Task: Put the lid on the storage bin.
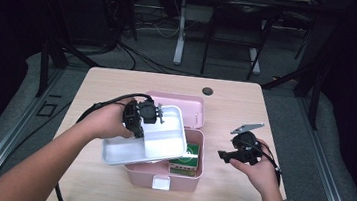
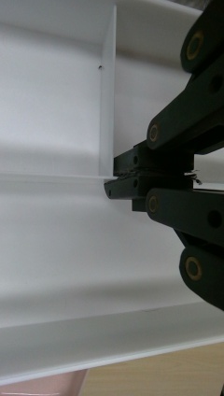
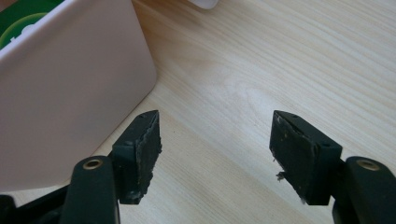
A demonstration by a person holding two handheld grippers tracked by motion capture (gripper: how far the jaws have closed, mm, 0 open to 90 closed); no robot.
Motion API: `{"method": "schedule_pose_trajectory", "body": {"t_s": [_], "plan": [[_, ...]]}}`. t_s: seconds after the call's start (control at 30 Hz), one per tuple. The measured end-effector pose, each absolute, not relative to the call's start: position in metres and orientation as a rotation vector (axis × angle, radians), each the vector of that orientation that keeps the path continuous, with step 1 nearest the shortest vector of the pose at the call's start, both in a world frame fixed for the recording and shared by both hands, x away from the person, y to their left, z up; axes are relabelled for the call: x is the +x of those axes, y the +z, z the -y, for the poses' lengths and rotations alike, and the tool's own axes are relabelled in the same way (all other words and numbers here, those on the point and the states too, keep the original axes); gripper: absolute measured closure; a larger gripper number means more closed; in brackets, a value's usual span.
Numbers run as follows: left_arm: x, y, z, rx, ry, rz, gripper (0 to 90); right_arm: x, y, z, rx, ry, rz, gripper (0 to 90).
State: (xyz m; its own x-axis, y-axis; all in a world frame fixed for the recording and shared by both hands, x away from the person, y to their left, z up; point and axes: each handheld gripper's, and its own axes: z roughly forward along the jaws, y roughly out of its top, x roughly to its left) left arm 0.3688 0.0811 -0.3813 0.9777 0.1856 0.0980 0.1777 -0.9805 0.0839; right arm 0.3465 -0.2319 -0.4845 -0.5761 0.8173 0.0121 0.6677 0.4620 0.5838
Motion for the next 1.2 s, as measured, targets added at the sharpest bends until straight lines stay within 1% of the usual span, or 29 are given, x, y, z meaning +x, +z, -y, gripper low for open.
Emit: {"method": "schedule_pose_trajectory", "body": {"t_s": [0.4,0.9,1.2], "plan": [[0.365,-0.39,-0.057,3.056,0.145,-0.139,89.2,0.347,-0.485,0.233,1.276,0.789,-2.441,33.4],[0.361,-0.4,-0.031,3.049,0.125,-0.039,89.2,0.347,-0.486,0.232,1.276,0.792,-2.445,33.4],[0.36,-0.406,-0.023,3.065,0.136,0.004,89.2,0.347,-0.486,0.233,1.277,0.799,-2.44,33.4]]}}
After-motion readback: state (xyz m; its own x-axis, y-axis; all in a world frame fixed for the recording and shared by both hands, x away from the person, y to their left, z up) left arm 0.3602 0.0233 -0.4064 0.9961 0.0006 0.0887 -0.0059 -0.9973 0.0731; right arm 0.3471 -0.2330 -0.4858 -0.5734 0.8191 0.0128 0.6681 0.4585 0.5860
